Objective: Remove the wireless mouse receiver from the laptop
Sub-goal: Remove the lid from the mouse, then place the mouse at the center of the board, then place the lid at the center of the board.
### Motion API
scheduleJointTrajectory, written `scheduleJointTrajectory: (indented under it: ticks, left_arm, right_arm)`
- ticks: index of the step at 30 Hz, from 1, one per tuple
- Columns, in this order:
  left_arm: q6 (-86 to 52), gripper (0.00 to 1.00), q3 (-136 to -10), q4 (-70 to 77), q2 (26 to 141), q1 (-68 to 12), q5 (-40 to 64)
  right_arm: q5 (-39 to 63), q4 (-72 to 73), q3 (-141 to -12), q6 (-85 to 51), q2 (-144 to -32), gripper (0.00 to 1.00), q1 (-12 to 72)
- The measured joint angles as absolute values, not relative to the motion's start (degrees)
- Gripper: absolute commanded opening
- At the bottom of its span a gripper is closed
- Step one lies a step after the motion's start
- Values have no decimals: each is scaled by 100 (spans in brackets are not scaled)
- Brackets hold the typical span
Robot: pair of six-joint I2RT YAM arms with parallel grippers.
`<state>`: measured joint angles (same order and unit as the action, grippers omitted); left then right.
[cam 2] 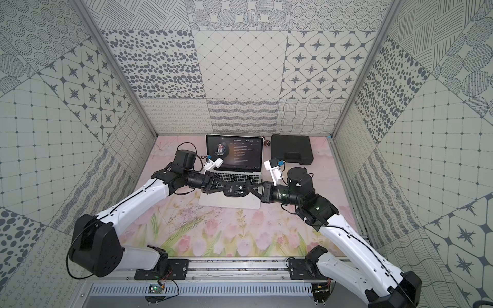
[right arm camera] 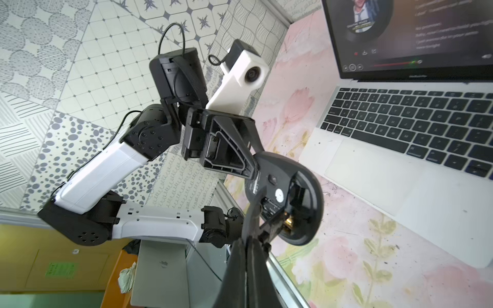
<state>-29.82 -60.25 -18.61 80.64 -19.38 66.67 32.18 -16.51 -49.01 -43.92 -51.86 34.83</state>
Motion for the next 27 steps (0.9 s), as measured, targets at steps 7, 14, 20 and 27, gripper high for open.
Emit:
scheduleJointTrajectory:
  ticks: [7, 14, 20, 27]
  left_arm:
    - [-2954, 0, -6025, -2115, 8243, -1708, 6361]
    - [-2985, 0, -5664, -2279, 8298, -1559, 5841]
    - [-3199, 0, -4650, -1984, 8226, -1903, 5384]
    - [-3605, 0, -3570, -1328, 8320, -2508, 4932]
  right_arm:
    - [2622, -2477, -5081, -3922, -5172, 0, 3474]
    - [814, -4066, -5861, -2987, -5732, 0, 3474]
    - [-882, -4991, -6038, -2545, -7321, 0, 3465]
    - [-2128, -5408, -6060, -2324, -8847, 0, 3411]
